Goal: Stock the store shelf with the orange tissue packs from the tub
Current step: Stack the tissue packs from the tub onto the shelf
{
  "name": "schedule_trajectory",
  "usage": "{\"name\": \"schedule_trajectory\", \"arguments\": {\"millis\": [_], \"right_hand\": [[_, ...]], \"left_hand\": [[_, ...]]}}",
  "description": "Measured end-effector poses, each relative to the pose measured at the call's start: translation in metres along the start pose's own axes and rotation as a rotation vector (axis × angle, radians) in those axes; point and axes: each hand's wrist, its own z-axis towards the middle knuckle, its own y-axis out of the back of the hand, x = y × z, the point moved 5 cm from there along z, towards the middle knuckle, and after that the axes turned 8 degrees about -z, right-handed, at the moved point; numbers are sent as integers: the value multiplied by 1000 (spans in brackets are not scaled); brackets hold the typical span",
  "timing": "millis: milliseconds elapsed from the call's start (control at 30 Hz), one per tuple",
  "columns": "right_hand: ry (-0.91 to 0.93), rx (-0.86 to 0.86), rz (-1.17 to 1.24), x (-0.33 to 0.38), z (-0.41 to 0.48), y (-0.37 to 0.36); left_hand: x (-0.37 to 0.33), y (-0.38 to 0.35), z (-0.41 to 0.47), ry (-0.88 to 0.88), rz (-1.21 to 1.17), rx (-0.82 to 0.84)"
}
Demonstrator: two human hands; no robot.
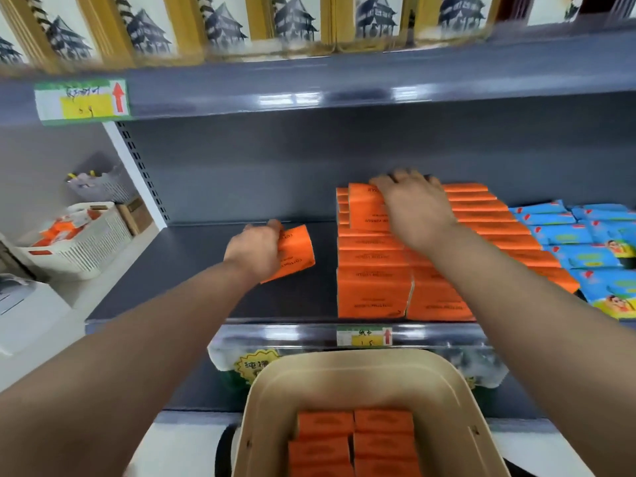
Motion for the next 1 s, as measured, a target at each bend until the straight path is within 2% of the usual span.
{"name": "schedule_trajectory", "arguments": {"millis": [233,533,800,1000], "right_hand": [[4,41,8,-13,55,-51],[48,-28,50,-25,60,-71],[64,-39,45,-23,52,-64],[52,4,42,-16,59,-52]], "left_hand": [[-16,-22,98,-24,104,-6],[-17,-39,169,30,180,-118],[-36,-50,183,-41,-36,-192],[-15,-38,162,-63,-144,-216]]}}
